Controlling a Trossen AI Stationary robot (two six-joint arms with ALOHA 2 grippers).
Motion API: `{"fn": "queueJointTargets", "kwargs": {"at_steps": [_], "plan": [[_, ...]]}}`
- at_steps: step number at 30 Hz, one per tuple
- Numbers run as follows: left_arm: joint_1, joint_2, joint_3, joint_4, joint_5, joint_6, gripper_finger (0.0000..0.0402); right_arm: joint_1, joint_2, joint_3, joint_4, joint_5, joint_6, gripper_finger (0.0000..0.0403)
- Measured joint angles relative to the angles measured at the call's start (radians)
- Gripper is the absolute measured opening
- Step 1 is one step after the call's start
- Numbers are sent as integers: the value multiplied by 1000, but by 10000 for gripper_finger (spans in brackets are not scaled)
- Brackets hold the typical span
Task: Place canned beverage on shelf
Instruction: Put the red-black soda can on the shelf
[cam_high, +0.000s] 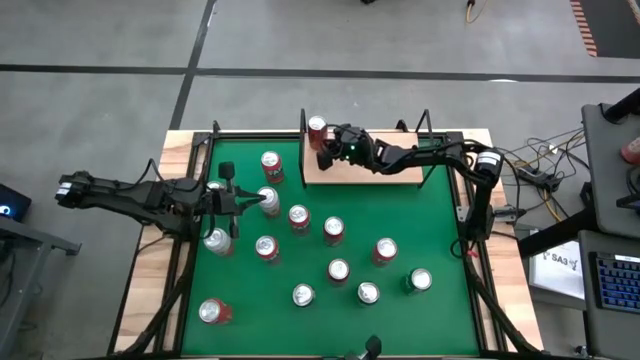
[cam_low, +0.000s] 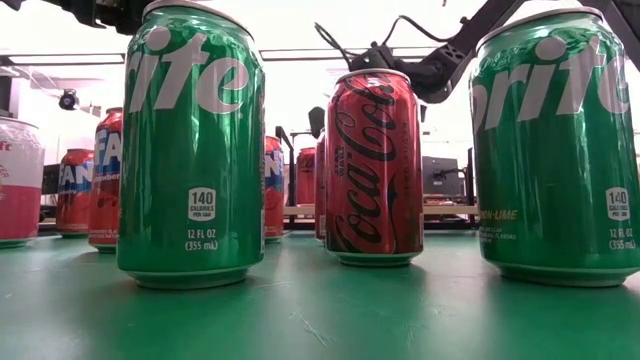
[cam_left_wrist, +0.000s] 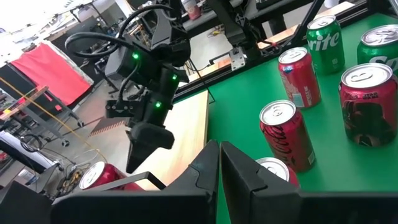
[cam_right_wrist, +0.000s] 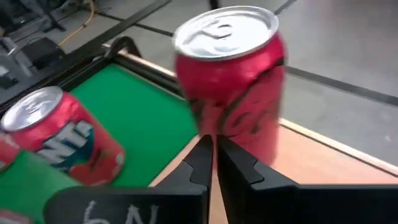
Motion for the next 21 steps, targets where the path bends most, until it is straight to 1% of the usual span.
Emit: {"fn": "queueJointTargets", "kwargs": {"at_steps": [21], "plan": [[0, 0, 0, 8, 0, 10, 0, -49, 0, 0, 22, 6, -36, 12]]}}
